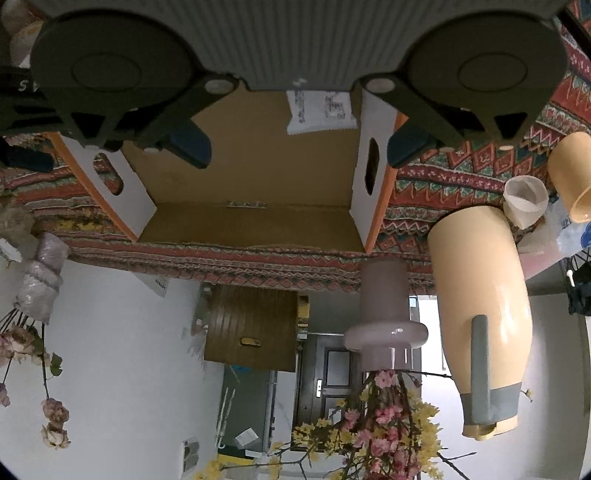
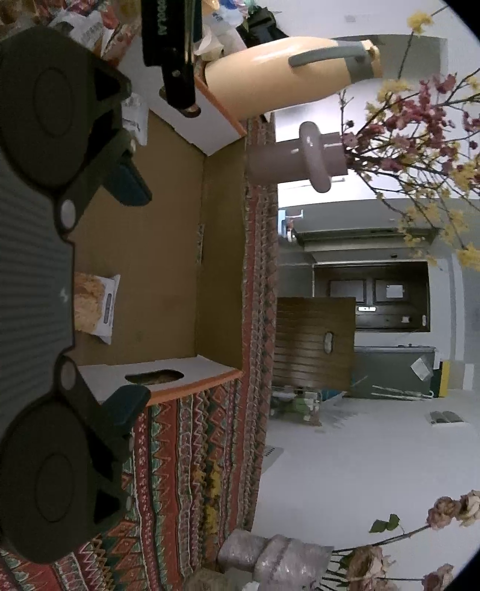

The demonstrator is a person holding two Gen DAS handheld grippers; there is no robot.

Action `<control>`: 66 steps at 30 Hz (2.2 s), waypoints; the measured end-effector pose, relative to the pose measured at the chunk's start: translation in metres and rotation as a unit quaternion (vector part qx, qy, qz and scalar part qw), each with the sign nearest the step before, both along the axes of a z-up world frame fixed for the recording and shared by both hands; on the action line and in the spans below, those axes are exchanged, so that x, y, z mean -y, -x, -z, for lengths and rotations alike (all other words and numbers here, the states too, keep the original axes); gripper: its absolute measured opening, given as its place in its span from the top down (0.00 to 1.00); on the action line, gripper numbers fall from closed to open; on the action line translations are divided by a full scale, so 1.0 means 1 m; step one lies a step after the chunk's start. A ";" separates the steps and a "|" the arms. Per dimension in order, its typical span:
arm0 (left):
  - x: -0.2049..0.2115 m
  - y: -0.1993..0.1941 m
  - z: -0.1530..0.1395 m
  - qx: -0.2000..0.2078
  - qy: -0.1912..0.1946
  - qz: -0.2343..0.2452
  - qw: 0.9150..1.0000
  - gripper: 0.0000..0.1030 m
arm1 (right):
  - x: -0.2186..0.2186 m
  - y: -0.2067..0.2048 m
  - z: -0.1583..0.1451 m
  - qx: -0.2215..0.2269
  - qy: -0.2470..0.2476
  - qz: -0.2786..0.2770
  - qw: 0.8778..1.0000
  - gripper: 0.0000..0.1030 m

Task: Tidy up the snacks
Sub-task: 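Move both tools back over the snack pile, then grasp a white snack packet with the left gripper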

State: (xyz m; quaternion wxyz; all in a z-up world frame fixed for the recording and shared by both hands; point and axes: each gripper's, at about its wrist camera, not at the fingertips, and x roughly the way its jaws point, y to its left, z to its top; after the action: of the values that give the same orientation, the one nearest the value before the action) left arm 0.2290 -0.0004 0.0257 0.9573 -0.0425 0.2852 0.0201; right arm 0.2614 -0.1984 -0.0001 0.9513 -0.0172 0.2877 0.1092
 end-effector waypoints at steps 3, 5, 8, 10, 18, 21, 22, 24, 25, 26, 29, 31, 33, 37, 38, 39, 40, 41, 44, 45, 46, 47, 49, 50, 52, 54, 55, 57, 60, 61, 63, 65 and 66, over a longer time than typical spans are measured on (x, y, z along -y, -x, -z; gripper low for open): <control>-0.001 0.012 -0.003 0.006 0.004 0.004 1.000 0.00 | 0.003 0.010 -0.005 0.010 -0.003 0.002 1.000 0.00; -0.002 0.020 -0.005 0.009 0.005 0.005 1.000 0.00 | 0.006 0.019 -0.009 0.019 -0.008 0.004 1.000 0.00; -0.004 0.038 -0.009 0.020 0.005 0.007 1.000 0.00 | 0.009 0.036 -0.016 0.035 -0.015 0.005 0.999 0.00; -0.005 0.050 -0.012 0.029 0.006 0.010 1.000 0.00 | 0.011 0.050 -0.020 0.046 -0.021 0.002 0.999 0.00; -0.002 0.107 -0.017 0.057 -0.007 0.022 0.998 0.00 | 0.015 0.111 -0.030 0.085 -0.030 -0.008 0.996 0.00; -0.003 0.128 -0.012 0.058 -0.006 0.026 0.998 0.00 | 0.016 0.133 -0.029 0.095 -0.035 -0.008 0.995 0.00; -0.003 0.134 -0.011 0.058 -0.007 0.028 0.998 0.00 | 0.016 0.140 -0.028 0.097 -0.036 -0.008 0.995 0.00; -0.003 0.147 -0.006 0.058 -0.009 0.032 0.998 0.00 | 0.017 0.155 -0.026 0.100 -0.041 -0.008 0.994 0.00; -0.003 0.153 -0.003 0.056 -0.011 0.034 0.998 0.00 | 0.018 0.162 -0.024 0.100 -0.044 -0.008 0.994 0.00; -0.003 0.158 0.000 0.053 -0.014 0.038 0.998 0.00 | 0.018 0.169 -0.022 0.099 -0.045 -0.008 0.994 0.00; -0.003 0.172 0.010 0.039 -0.021 0.043 0.998 0.00 | 0.019 0.188 -0.016 0.099 -0.051 -0.005 0.994 0.00; -0.002 0.180 0.017 0.030 -0.026 0.047 0.998 0.00 | 0.020 0.200 -0.011 0.097 -0.054 -0.004 0.994 0.00; -0.001 0.190 0.023 0.025 -0.035 0.052 0.998 0.00 | 0.021 0.212 -0.006 0.094 -0.054 -0.001 0.994 0.00; -0.001 0.206 0.034 0.010 -0.047 0.060 0.997 0.00 | 0.024 0.233 0.001 0.090 -0.053 0.005 0.994 0.00; -0.001 0.209 0.037 0.005 -0.050 0.062 0.997 0.00 | 0.024 0.239 0.003 0.090 -0.053 0.006 0.995 0.00; -0.001 0.212 0.041 0.001 -0.052 0.066 0.996 0.00 | 0.025 0.244 0.005 0.089 -0.052 0.008 0.995 0.00; -0.001 0.215 0.044 -0.003 -0.054 0.069 0.996 0.00 | 0.025 0.249 0.007 0.089 -0.050 0.009 0.995 0.00; -0.002 0.218 0.047 -0.007 -0.055 0.071 0.996 0.00 | 0.025 0.254 0.008 0.089 -0.049 0.009 0.995 0.00; -0.005 0.222 0.054 -0.017 -0.052 0.078 0.996 0.00 | 0.026 0.263 0.013 0.085 -0.046 0.010 0.995 0.00; -0.005 0.223 0.056 -0.020 -0.052 0.080 0.995 0.00 | 0.026 0.266 0.014 0.083 -0.046 0.010 0.995 0.00; -0.006 0.223 0.058 -0.022 -0.051 0.083 0.995 0.00 | 0.026 0.267 0.015 0.082 -0.046 0.010 0.995 0.00; -0.006 0.223 0.059 -0.025 -0.051 0.085 0.995 0.00 | 0.026 0.268 0.016 0.082 -0.047 0.011 0.996 0.00; -0.007 0.223 0.063 -0.031 -0.048 0.090 0.994 0.01 | 0.024 0.267 0.018 0.080 -0.047 0.011 0.996 0.00; -0.007 0.222 0.065 -0.034 -0.047 0.093 0.994 0.03 | 0.023 0.267 0.019 0.078 -0.048 0.010 0.996 0.00; -0.007 0.221 0.068 -0.040 -0.045 0.097 0.993 0.06 | 0.022 0.266 0.021 0.075 -0.048 0.009 0.996 0.00; -0.006 0.220 0.073 -0.048 -0.043 0.103 0.993 0.11 | 0.021 0.264 0.024 0.070 -0.048 0.009 0.996 0.00; -0.006 0.219 0.075 -0.051 -0.043 0.105 0.992 0.13 | 0.021 0.263 0.025 0.068 -0.049 0.009 0.996 0.00; -0.004 0.219 0.078 -0.056 -0.042 0.108 0.992 0.25 | 0.021 0.263 0.027 0.065 -0.049 0.010 0.997 0.00; -0.004 0.216 0.081 -0.063 -0.037 0.113 0.991 0.49 | 0.021 0.262 0.030 0.060 -0.050 0.011 0.997 0.00; -0.004 0.216 0.082 -0.064 -0.035 0.115 0.991 0.55 | 0.021 0.261 0.031 0.059 -0.050 0.011 0.997 0.00; -0.006 0.217 0.081 -0.060 -0.032 0.115 0.991 0.59 | 0.020 0.261 0.032 0.057 -0.049 0.011 0.997 0.00; -0.006 0.218 0.080 -0.058 -0.032 0.114 0.991 0.59 | 0.020 0.261 0.034 0.055 -0.049 0.011 0.997 0.00; -0.007 0.219 0.080 -0.056 -0.031 0.112 0.992 0.59 | 0.020 0.260 0.034 0.054 -0.049 0.011 0.997 0.00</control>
State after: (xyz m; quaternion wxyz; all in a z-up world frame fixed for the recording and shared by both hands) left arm 0.0099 0.0066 -0.0541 0.9370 0.0208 0.3403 -0.0761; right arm 0.0012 -0.2186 -0.0345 0.9662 0.0271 0.2307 0.1119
